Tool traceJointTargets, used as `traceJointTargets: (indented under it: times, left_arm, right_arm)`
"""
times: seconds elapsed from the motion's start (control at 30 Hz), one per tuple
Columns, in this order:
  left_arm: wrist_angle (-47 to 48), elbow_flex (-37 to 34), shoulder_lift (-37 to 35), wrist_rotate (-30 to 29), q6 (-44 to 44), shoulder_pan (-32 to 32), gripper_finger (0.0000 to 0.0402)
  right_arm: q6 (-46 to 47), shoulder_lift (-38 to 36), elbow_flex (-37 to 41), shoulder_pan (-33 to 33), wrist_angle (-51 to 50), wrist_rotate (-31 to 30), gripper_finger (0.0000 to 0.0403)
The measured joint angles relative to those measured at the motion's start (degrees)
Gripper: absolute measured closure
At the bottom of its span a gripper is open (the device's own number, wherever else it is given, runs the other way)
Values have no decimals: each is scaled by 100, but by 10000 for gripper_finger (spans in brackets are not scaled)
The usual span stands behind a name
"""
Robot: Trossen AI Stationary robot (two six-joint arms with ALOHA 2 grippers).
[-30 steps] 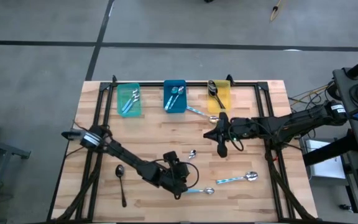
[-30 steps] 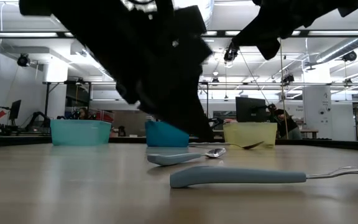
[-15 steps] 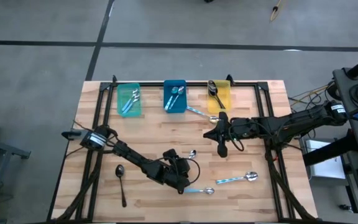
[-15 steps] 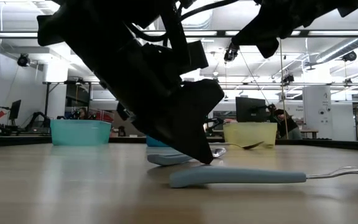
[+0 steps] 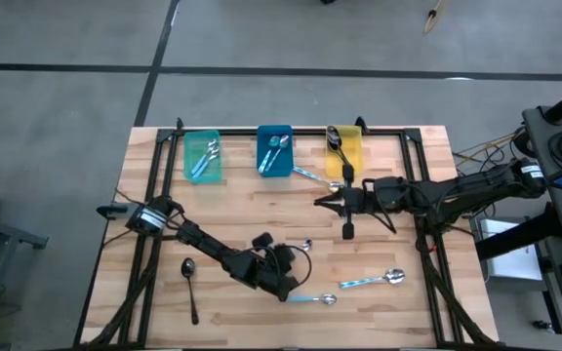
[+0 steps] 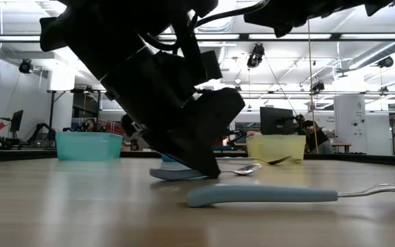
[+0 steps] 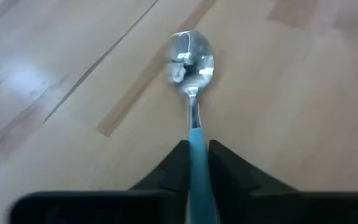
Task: Sort silverware by color (type)
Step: Put the blue spoon into the green bin
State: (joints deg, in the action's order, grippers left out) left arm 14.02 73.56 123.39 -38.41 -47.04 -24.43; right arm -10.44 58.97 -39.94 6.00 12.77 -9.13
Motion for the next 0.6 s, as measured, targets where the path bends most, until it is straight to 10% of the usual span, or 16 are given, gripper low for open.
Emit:
traceJointTargets:
  times: [0.6]
  left_arm:
    - [2180, -56, -1269, 95, -189, 285, 397]
  right_arm:
    - [-644, -18, 0, -388, -279, 13, 394]
